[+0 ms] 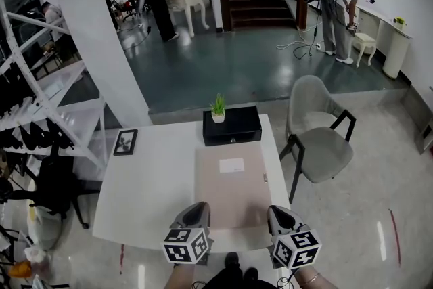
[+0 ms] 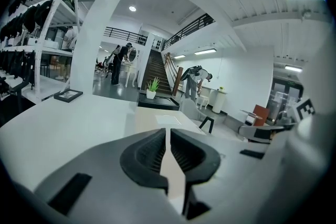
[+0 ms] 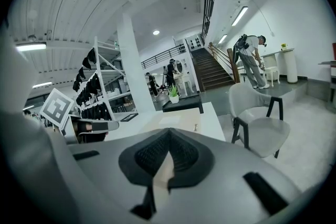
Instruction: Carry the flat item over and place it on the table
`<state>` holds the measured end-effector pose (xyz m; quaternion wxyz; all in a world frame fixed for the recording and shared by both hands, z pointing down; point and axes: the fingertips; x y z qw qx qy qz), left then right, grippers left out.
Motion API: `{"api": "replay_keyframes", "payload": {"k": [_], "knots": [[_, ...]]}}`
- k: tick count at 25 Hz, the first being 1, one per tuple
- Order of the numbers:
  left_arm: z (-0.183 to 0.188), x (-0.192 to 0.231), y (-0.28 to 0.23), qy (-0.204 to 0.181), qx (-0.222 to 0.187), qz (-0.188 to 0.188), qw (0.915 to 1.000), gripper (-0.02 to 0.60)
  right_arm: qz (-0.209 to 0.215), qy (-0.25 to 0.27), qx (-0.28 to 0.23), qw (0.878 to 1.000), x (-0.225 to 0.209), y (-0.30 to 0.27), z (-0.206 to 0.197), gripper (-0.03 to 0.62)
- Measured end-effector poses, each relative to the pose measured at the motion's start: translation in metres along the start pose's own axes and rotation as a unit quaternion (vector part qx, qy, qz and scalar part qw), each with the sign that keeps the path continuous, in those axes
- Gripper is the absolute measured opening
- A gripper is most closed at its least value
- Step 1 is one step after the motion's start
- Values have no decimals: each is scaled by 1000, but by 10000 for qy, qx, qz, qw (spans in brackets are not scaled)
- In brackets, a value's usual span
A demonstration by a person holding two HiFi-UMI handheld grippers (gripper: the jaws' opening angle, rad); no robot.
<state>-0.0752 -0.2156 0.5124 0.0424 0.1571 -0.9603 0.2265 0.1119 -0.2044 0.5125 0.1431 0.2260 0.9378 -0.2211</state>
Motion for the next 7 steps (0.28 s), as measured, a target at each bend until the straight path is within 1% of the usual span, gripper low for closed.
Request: {"api": "replay_keyframes", "payload": {"k": [7], "knots": [[-1, 6, -5, 32, 41, 28, 10000, 31, -85, 24, 38, 10000, -6, -6, 0, 0]]}}
Point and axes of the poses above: the fingertips, and each gripper's own axes: y backward along the fingers, x to its left, z out of its top, and after that the axes turned 6 degrees about -y, right-handed
